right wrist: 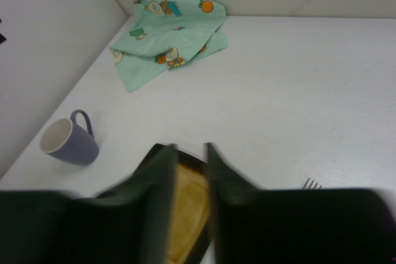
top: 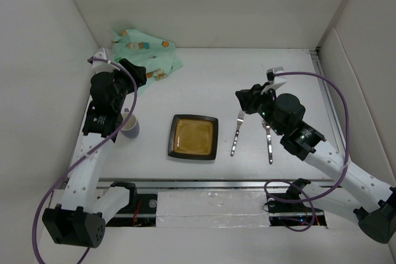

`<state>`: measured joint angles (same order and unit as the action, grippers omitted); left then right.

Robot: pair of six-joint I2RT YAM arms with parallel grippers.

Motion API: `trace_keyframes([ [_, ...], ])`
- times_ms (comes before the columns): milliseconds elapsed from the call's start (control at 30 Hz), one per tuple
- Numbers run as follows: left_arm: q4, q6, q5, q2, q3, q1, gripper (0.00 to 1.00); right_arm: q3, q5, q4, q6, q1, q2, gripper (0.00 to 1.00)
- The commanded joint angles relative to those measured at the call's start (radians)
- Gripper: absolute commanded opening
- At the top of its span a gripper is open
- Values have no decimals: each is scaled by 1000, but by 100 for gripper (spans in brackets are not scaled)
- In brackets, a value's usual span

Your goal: Set the dinner table for one person

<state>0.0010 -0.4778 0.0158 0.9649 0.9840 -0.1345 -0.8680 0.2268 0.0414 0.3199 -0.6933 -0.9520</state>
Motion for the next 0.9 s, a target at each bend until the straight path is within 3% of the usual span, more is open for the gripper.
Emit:
trace_keyframes([
  [0, 40, -19, -66, 99, 88, 19, 55, 12, -24, 77, 11, 5, -10, 19],
  [100, -25, -5, -167, 260, 221, 19, 44, -3, -58, 32, 19, 5, -30, 0],
  [200, -87, 42, -250, 433, 382, 42, 15, 21, -85, 40, 16, 5, -41, 0],
  [233, -91, 50, -241, 470, 433, 83, 0, 32, -92, 37, 18, 5, -34, 0],
  [300, -101, 36, -66, 637, 528, 175, 5, 69, -95, 43, 28, 5, -22, 0],
  [333, -101, 36, -65, 638, 528, 194, 5, 69, -95, 43, 28, 5, -22, 0],
  [367, -128, 56, -56, 741, 566, 205, 12, 75, -92, 35, 25, 5, -18, 0],
  [400, -169, 82, -63, 802, 623, 205, 29, 76, -87, 25, 24, 5, -16, 0],
  [433, -271, 114, -83, 858, 760, 205, 34, 81, -77, 14, 25, 5, -7, 0],
  [500, -369, 183, -83, 1024, 888, 193, 41, 96, -47, 9, 28, 5, -2, 0],
  [700, -541, 235, -132, 1285, 1178, 184, 43, 86, -43, 11, 21, 5, -48, 10],
  [767, -539, 234, -163, 1313, 1162, 184, 39, 78, -56, 26, 16, 5, -70, 17],
  [867, -524, 246, -191, 1319, 1101, 184, 26, 66, -64, 26, 21, 5, -108, 23],
])
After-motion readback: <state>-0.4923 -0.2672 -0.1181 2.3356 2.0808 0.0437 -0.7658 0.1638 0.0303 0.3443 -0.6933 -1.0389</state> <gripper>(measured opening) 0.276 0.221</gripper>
